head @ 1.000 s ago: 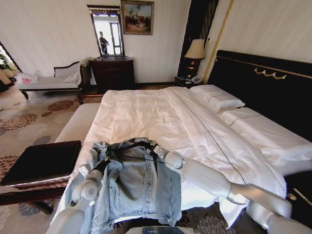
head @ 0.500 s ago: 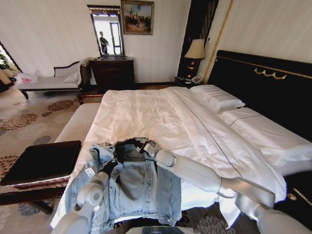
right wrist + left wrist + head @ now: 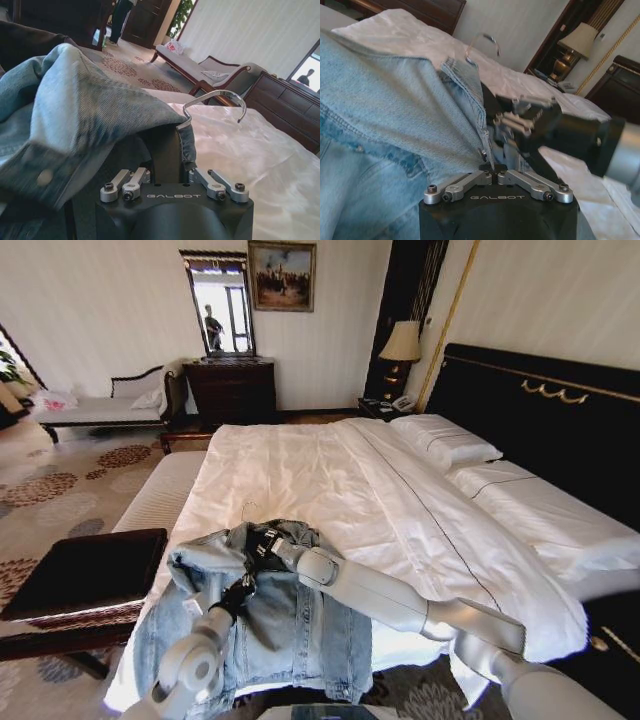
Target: Pick up the clothes from the bed and hang them on the clothes hanger.
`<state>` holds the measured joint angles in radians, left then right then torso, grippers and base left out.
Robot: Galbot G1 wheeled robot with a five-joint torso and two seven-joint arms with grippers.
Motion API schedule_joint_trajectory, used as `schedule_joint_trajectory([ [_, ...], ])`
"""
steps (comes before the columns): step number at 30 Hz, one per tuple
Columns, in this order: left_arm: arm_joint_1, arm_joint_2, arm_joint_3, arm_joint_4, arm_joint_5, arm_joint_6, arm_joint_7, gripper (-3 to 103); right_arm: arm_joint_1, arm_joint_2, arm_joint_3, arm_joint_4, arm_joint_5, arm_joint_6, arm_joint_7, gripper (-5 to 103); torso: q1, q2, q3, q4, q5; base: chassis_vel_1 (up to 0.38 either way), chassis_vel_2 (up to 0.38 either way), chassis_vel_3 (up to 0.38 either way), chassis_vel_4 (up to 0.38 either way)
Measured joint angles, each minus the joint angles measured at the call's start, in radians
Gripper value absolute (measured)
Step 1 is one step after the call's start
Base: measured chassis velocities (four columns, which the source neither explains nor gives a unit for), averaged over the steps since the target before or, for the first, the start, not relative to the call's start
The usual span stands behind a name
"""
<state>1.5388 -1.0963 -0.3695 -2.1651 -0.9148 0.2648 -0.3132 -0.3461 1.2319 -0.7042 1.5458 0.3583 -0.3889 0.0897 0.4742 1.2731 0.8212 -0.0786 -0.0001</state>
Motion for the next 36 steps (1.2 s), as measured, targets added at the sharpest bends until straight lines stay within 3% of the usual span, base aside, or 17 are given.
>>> schedule_joint_trajectory([
  [15,0.086,-0.042,0.006,0.041,0.066,-0.015,0.043,0,-0.071,-0.017,0.035,0.022,-0.057,0.061,0.034,28,0.0,0.0,0.0,-0.0001,0.0001,0.0,0.0,0.0,0.0],
  [19,0.087,-0.043,-0.002,0.051,0.064,-0.015,0.043,0,-0.113,-0.02,0.049,0.031,-0.143,0.119,0.048,28,0.0,0.0,0.0,-0.0001,0.0001,0.0,0.0,0.0,0.0],
  [21,0.096,-0.041,-0.016,0.033,0.052,-0.011,0.043,-2,-0.146,-0.02,0.07,0.03,-0.249,0.188,0.054,28,0.0,0.0,0.0,-0.0001,0.0001,0.0,0.0,0.0,0.0],
  [23,0.1,-0.04,-0.019,0.026,0.049,-0.007,0.043,2,-0.154,-0.02,0.075,0.03,-0.267,0.2,0.057,28,0.0,0.0,0.0,-0.0001,0.0001,0.0,0.0,0.0,0.0],
  [26,0.125,-0.032,-0.037,-0.015,0.048,0.002,0.05,18,-0.194,-0.002,0.111,0.003,-0.367,0.276,0.068,28,0.0,0.0,0.0,-0.0002,0.0001,0.0,0.0,0.0,0.0],
  [28,0.131,-0.03,-0.041,-0.024,0.048,0.005,0.05,18,-0.201,0.006,0.12,-0.008,-0.393,0.294,0.071,28,0.0,0.0,0.0,-0.0001,0.0001,0.0,0.0,0.0,0.0],
  [33,0.178,-0.026,-0.067,-0.075,0.06,0.014,0.049,40,-0.245,0.054,0.176,-0.067,-0.553,0.393,0.082,28,0.0,0.0,0.0,0.0,0.0001,0.0,0.0,0.0,0.0],
  [35,0.203,-0.026,-0.076,-0.092,0.065,0.014,0.049,51,-0.257,0.062,0.184,-0.082,-0.572,0.409,0.082,28,0.0,0.0,0.0,0.0,0.0001,0.0,0.0,0.0,0.0],
  [36,0.203,-0.026,-0.076,-0.092,0.065,0.014,0.049,51,-0.257,0.062,0.184,-0.082,-0.572,0.409,0.082,28,0.0,0.0,0.0,0.0,0.0001,0.0,0.0,0.0,0.0],
])
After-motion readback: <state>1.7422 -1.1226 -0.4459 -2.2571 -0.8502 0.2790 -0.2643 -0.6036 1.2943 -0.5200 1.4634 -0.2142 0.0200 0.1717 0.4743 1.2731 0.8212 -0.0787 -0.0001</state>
